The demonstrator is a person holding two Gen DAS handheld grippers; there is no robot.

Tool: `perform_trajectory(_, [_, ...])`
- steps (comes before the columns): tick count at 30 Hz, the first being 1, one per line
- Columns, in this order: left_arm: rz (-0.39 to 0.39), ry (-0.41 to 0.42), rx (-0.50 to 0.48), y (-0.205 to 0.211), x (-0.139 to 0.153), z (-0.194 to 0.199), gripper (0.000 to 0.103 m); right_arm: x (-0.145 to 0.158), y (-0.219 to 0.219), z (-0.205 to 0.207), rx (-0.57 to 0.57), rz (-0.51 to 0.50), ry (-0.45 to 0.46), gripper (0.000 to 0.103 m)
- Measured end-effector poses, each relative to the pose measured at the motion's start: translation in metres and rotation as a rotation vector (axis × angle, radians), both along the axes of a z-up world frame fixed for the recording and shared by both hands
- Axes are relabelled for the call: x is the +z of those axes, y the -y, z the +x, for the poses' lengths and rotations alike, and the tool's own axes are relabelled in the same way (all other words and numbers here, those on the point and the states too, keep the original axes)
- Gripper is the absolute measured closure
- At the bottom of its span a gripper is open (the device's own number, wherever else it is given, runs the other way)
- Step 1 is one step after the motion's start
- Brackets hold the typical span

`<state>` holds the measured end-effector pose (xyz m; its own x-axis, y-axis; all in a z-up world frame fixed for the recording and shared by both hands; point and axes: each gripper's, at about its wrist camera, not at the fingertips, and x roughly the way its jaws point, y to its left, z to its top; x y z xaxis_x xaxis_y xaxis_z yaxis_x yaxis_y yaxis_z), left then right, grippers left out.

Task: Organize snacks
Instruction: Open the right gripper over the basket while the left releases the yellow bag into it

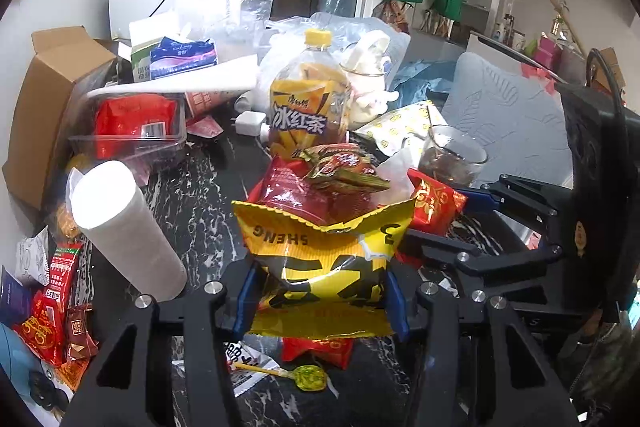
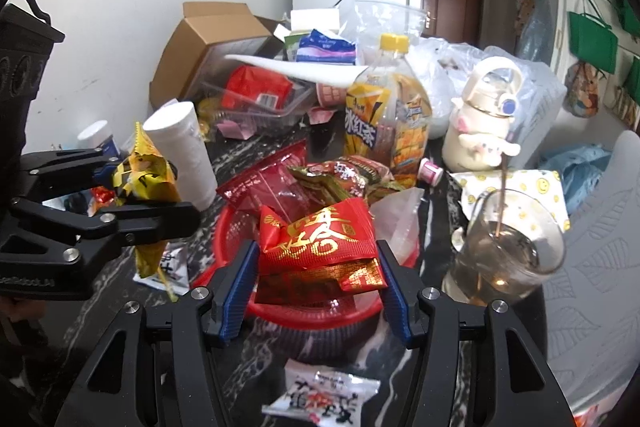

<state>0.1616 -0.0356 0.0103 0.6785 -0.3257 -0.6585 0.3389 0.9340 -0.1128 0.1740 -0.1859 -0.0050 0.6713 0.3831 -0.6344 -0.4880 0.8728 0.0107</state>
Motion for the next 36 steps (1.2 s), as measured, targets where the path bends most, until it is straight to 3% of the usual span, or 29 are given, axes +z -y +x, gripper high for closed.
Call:
perform_trajectory(5, [-0.001, -0.011, 0.004, -0.001, -0.004, 0.006, 0.052, -0.013, -0.006, 0.009, 0.013, -0.001, -0.022, 0.044])
perform_trajectory(8, [0.010, -0.013, 0.003, 0.001, -0.006, 0.008, 0.052, -0.019, -0.006, 0.011, 0.013, -0.006, -0.037, 0.034])
perform_trajectory(32, [0.071, -0.040, -0.086, 0.052, -0.021, 0.049, 0.052, -0.018, 0.039, 0.002, -0.091, 0.033, -0.055, 0.034])
perform_trajectory(36, [0.096, -0.081, -0.065, 0.057, -0.029, 0.058, 0.042, -0.016, 0.043, 0.002, -0.097, 0.043, -0.053, 0.034])
